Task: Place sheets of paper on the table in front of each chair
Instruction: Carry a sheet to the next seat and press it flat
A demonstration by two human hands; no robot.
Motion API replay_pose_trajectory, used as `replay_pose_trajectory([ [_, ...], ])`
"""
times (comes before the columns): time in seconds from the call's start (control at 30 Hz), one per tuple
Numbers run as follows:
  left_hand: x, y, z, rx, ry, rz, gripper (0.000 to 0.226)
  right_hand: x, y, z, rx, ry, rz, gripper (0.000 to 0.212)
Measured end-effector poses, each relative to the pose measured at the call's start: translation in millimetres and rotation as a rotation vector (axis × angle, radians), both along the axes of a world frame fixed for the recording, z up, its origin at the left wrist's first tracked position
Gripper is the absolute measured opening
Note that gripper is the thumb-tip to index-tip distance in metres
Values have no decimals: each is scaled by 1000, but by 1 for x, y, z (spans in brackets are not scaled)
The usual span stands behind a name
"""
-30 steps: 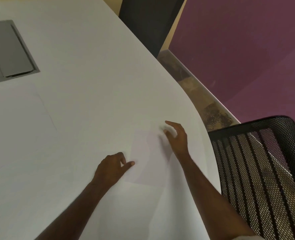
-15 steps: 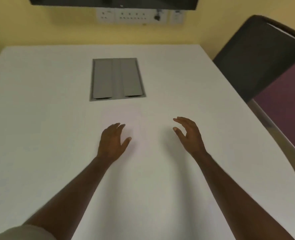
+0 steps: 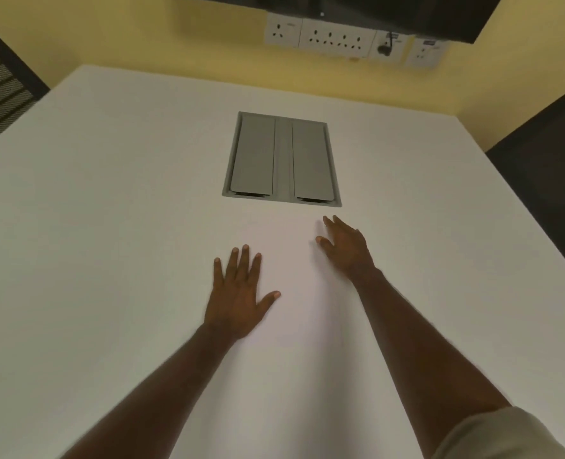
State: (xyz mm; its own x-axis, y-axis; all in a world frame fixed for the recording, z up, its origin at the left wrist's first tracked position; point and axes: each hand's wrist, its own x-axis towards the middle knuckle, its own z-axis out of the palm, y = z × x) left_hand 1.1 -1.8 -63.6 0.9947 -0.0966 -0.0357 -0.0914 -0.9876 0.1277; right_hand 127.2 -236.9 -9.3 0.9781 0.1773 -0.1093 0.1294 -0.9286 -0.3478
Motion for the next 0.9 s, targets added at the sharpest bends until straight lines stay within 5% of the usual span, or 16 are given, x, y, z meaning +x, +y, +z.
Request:
replay_pose_trajectory([
  [0.17,0,0,-3,1,-7,5,93,10,3,-16,-195,21,93,64],
  [0.43,0,2,-2,-64,-32,6,93,3,4,-10,115,-80,71,40],
  [0.53,-3,9,8,-408,-97,16,96,-20,20,16,523,-58,52,40],
  [0.67,-14,29,52,-1213,73,293,119,-72,51,74,788,-78,176,54],
  [0.9,-97,87,118,-1578,216,395,114,-174,102,187,1229,62,180,70],
])
